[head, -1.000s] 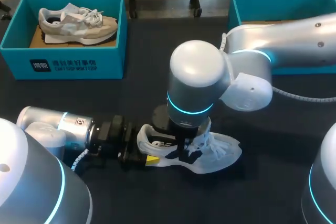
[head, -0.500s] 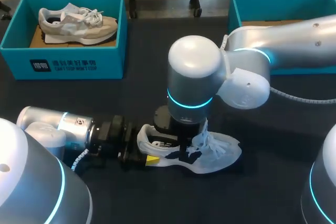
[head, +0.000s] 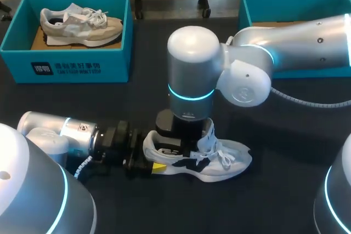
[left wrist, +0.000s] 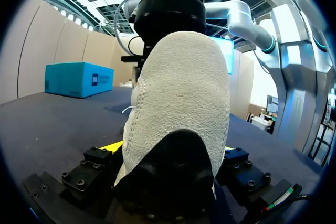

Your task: Take the shoe out of the shoebox, open the shoe tongue, remove and reinsert the insole, then place the shoe into the shoebox

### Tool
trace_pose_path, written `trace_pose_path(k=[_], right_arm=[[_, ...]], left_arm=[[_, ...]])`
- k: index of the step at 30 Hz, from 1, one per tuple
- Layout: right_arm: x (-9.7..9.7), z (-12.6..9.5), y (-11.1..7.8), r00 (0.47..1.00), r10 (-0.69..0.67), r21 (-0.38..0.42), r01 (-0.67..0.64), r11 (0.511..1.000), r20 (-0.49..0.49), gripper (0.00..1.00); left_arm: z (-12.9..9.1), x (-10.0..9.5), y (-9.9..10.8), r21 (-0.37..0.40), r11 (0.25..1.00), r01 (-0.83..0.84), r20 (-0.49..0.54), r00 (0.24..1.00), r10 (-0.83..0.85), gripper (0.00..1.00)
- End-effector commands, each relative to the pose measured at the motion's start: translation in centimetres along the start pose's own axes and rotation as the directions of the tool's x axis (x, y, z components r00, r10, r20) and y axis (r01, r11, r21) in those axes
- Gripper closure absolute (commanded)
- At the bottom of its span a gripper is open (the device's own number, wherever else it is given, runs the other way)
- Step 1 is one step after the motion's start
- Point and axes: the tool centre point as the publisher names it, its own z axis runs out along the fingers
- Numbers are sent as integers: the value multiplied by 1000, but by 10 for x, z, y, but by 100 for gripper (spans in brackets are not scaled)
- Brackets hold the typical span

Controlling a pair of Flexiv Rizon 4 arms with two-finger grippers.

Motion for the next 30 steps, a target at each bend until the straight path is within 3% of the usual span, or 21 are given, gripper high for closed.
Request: trace_pose_path(k=[1,4,8,9,11,16,20,30], right_arm=[[21,36,12,1000,-17,6,17,1000,-24,60],[29,36,13,999,-29,-2,29,1000,-31,66],[36,38,15,998,-38,3,38,999,-43,85],[37,38,15,998,-38,3,38,999,-43,95],[39,38,16,998,-36,-2,36,999,-42,100],[40,31,17,999,-30,-12,30,999,-29,100],[39,18,18,998,-56,-106,59,993,28,100],[29,-14,33,989,-111,-220,131,967,101,100]], left_arm=[[0,-2,1,-1,1000,1,5,1000,-1,100],[0,-2,1,-1,1000,1,5,1000,-1,100],[0,-2,1,-1,1000,1,5,1000,-1,100],[0,-2,1,-1,1000,1,5,1000,-1,100],[0,-2,1,-1,1000,1,5,1000,-1,100],[0,-2,1,-1,1000,1,5,1000,-1,100],[0,-2,1,-1,1000,1,5,1000,-1,100],[0,-2,1,-1,1000,1,5,1000,-1,100]])
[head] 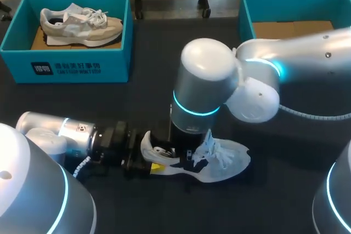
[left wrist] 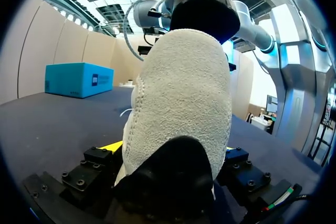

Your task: Take the shoe out of the shoebox, open the shoe tongue, remove and reinsert the insole, then place the shoe into the shoebox

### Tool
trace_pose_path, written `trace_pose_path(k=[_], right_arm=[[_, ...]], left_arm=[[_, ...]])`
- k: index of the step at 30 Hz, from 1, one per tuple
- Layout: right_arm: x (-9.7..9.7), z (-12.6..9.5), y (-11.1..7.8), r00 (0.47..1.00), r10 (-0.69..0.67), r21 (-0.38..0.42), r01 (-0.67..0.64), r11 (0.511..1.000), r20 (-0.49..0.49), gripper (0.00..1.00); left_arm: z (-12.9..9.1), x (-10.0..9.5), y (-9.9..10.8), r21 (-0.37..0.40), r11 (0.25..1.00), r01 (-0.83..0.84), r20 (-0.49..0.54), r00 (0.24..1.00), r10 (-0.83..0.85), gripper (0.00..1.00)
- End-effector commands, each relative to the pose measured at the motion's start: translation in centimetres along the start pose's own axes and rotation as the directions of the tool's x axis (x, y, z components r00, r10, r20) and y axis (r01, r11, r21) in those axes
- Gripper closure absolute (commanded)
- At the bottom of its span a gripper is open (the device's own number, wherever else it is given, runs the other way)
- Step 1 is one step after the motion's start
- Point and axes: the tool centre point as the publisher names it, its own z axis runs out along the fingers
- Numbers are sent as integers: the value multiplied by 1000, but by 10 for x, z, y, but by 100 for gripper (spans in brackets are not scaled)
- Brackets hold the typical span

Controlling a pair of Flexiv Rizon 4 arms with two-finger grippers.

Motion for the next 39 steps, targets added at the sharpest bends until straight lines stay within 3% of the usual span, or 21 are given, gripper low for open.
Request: trace_pose_path(k=[1,15,28,39], right_arm=[[6,-9,6,1000,-10,-57,11,998,19,100],[-3,-21,-2,997,55,-138,-48,989,45,100],[6,-38,-29,975,185,-183,-160,970,125,100],[2,-54,-29,975,148,-193,-115,975,168,100]], left_arm=[[4,-4,1,-3,1000,2,6,1000,-2,100],[4,-4,1,-3,1000,2,6,1000,-2,100],[4,-4,1,-3,1000,2,6,1000,-2,100],[4,-4,1,-3,1000,2,6,1000,-2,100]])
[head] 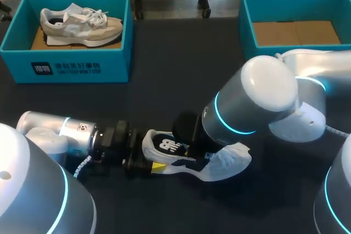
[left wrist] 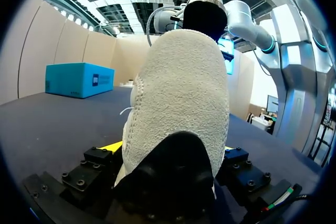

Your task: Take the shoe out of the shoebox, open the shoe tongue, remove and reinsert the insole, then place the shoe into the shoebox

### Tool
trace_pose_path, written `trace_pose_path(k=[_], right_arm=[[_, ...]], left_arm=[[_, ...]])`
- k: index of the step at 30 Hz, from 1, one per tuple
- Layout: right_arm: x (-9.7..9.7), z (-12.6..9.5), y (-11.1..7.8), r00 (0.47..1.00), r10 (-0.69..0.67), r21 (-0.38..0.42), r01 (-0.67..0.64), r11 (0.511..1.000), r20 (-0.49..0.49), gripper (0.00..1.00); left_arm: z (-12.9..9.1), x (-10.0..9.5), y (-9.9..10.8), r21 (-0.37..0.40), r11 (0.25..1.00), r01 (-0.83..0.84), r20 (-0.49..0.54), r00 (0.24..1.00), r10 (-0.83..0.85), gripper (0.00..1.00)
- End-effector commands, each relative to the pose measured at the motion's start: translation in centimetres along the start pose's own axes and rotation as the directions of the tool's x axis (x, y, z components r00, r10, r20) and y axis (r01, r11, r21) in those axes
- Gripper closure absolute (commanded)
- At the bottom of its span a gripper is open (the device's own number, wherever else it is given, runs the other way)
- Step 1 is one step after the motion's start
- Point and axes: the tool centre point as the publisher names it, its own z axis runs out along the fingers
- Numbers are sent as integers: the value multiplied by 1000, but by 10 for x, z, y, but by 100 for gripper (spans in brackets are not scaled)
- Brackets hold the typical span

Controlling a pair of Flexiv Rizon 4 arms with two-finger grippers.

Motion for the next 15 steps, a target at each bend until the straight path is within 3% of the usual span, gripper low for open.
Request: trace_pose_path(k=[1,15], right_arm=[[-1,-10,-3,1000,-15,-19,15,1000,4,100],[-8,-23,-2,993,-120,-114,119,986,2,100]], left_arm=[[1,-2,2,-2,1000,1,3,1000,-1,100],[1,-2,2,-2,1000,1,3,1000,-1,100]])
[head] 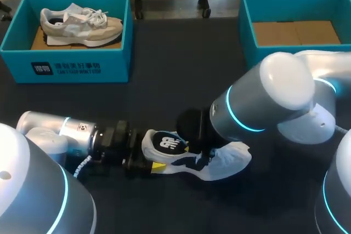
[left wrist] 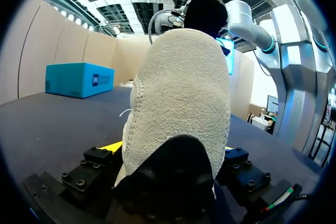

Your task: Take the shoe out of the shoebox, open the shoe tongue, remove and reinsert the insole, then place the shoe into the shoebox

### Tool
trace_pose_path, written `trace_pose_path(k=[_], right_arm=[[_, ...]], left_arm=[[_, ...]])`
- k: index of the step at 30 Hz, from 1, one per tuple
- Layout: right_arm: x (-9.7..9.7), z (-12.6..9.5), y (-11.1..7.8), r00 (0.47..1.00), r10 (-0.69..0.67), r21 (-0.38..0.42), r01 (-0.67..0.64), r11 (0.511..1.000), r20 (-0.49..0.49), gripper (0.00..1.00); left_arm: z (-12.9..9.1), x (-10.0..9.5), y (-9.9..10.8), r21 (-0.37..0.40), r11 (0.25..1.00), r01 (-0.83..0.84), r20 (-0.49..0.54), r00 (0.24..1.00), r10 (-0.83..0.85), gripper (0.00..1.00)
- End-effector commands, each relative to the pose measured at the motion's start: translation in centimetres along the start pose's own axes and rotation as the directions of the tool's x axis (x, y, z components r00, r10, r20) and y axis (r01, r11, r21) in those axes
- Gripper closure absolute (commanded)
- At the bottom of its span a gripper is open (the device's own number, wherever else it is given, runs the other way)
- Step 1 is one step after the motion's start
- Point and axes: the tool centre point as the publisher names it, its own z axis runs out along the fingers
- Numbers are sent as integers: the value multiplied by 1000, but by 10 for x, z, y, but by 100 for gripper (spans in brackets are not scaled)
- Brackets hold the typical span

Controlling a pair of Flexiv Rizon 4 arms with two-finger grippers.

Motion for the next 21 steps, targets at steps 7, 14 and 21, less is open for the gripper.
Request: trace_pose_path(k=[7,14,21], right_arm=[[-2,-15,-14,999,-35,-88,33,996,-14,100],[-7,-17,-3,990,-128,-93,122,988,-66,100],[-11,-15,19,964,-223,-55,217,975,-142,91]], left_arm=[[2,-1,2,-2,1000,1,2,1000,-1,100],[2,-1,2,-2,1000,1,2,1000,-1,100],[2,-1,2,-2,1000,1,2,1000,-1,100]])
